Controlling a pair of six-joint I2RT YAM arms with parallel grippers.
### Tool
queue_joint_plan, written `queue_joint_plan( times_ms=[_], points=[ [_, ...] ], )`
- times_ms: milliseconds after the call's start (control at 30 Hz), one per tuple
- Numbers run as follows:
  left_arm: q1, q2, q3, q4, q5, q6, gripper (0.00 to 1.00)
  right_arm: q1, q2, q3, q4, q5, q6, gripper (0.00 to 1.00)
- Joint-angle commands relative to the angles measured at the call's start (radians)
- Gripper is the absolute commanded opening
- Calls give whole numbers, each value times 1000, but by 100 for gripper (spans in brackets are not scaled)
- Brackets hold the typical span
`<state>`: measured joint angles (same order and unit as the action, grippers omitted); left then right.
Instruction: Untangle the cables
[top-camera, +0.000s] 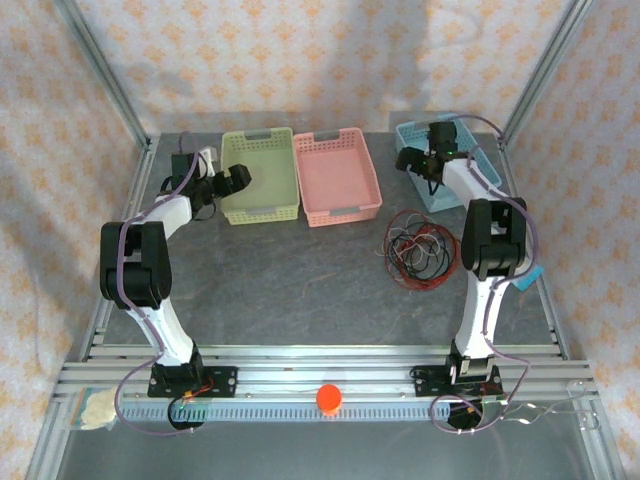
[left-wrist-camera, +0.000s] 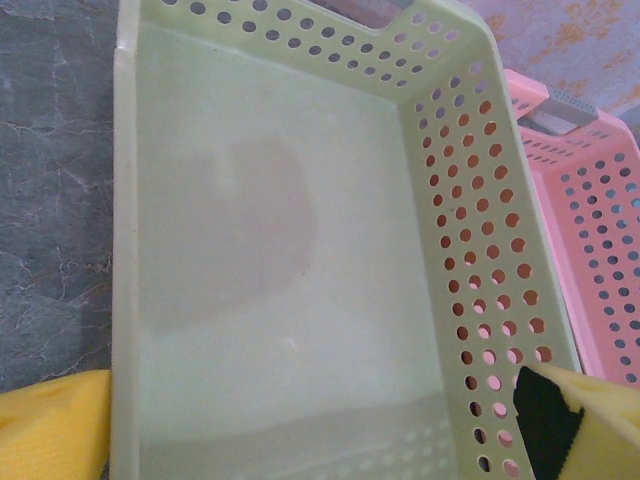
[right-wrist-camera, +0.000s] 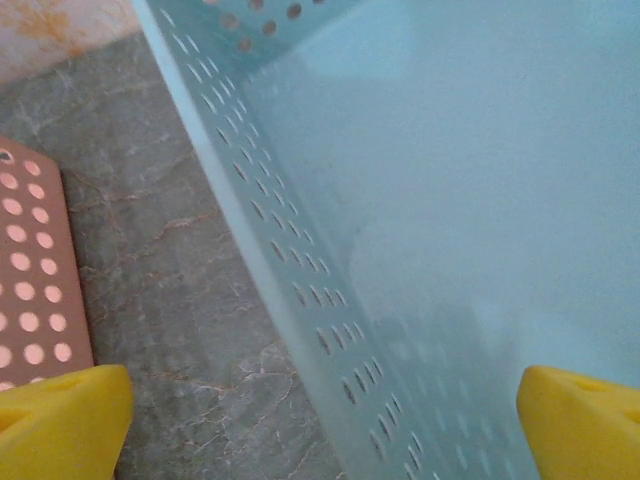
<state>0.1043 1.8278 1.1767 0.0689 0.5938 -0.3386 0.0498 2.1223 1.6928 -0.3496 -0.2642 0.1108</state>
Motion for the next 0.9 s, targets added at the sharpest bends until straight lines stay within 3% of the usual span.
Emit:
queue_joint_plan(
  times_ms=[0,333,867],
  points=[
    [-9,8,26,-16,-5,27,99,8,58,53,-46,-131,-24,99],
    [-9,25,52,-43,16,55,99,15,111,94,-40,-316,-23,98],
    [-45,74,127,-90,35,81,99,118,163,154,0,-354,1,97]
  ],
)
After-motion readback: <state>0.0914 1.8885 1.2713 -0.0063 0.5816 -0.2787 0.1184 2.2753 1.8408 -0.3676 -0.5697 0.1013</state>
